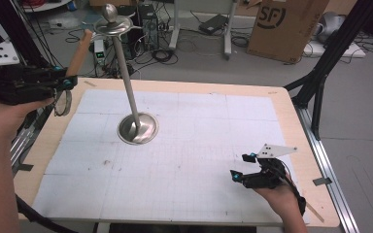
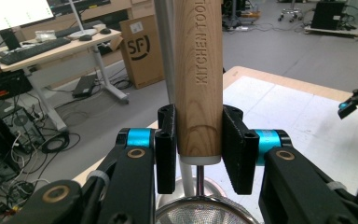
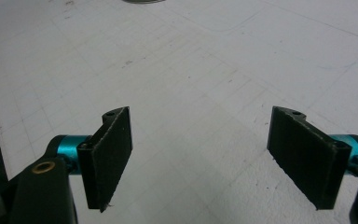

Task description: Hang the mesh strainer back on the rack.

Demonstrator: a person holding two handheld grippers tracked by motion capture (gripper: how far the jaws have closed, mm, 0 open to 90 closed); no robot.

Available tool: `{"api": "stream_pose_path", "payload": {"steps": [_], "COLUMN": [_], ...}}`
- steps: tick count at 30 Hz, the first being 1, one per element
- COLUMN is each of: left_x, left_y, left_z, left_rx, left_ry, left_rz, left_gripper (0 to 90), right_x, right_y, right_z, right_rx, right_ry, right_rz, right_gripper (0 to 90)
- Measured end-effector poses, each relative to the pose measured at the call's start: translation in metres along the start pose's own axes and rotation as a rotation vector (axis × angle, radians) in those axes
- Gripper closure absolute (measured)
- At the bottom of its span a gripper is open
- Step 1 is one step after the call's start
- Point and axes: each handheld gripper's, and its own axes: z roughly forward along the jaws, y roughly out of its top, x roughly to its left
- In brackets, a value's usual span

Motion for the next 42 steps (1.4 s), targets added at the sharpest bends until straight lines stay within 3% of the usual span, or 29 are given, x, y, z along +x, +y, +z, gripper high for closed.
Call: {"api": "stream_pose_path", "payload": {"steps": [8, 19, 30, 42], "left_x": [0.005, 0.003, 0.002, 0.001], "left_y": [-0.001, -0.003, -0.007, -0.014], "left_z": [0.008, 0.032, 0.056, 0.063], "left_rx": [0.036, 0.061, 0.103, 0.075], "left_ry": [0.024, 0.058, 0.054, 0.061], "left_rz": [-0.005, -0.017, -0.029, -0.053], "left_gripper": [68.7, 68.6, 68.5, 66.4], "right_x": [0.0, 0.0, -0.001, -0.001], "right_y": [0.0, -0.001, -0.001, -0.001], "right_z": [0.0, -0.001, -0.002, -0.003], "right_rx": [0.003, -0.001, -0.005, -0.008], "right_ry": [0.003, 0.003, 0.0, -0.003], "right_rz": [-0.001, 0.001, 0.005, 0.002], "right_gripper": [21.5, 21.5, 21.5, 21.5]}}
